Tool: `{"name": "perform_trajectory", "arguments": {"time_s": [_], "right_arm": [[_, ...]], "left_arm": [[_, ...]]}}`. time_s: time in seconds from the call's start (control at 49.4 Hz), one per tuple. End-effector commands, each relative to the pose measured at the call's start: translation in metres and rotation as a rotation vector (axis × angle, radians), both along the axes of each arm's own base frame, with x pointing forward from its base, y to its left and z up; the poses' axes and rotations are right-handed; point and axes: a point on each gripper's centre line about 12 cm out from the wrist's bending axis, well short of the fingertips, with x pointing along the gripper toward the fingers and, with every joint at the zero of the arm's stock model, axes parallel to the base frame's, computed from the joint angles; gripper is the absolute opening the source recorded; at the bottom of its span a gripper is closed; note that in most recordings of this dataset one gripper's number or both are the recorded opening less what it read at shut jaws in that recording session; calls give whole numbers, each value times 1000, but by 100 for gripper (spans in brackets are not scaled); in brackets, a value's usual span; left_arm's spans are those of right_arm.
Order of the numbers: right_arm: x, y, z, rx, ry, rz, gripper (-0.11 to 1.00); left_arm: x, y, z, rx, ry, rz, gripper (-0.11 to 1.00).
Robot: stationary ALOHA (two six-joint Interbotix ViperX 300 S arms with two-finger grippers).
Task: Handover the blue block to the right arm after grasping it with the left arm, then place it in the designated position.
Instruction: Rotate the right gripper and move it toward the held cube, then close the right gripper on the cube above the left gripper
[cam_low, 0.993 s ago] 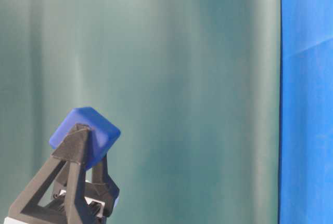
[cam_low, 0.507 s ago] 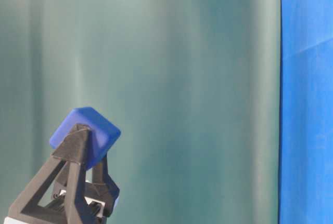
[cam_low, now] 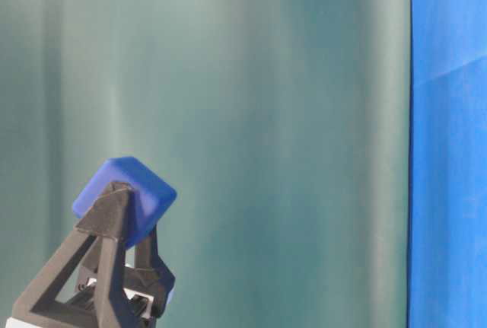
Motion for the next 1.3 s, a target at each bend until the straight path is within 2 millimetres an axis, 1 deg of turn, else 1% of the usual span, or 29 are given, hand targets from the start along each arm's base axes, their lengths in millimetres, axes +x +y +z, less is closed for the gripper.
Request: {"name": "perform_trajectory", "arguments": {"time_s": [0.0,0.243,0.365,0.466,0.729,0.831,0.973,1.277], "right_arm": [[17,1,16,7,-22,5,96],[62,0,22,5,3,-1,96],[83,-1,22,5,15,-5,96],[98,-2,19,6,33,-10,96],[132,-7,20,0,54,-38,96],[140,-7,20,-2,54,-39,96],[146,-7,21,-2,51,-40,96],[146,-7,22,-2,49,-39,96]], "left_arm": [[-3,0,13,-5,-41,0,48],[-3,0,12,-5,-40,-1,48],[-3,0,12,-7,-40,0,48],[-3,0,11,-5,-35,0,48],[-3,0,11,-5,-35,0,48],[-3,0,11,-5,-35,0,48],[-3,0,11,-5,-35,0,48],[-3,0,11,-6,-35,1,48]]}}
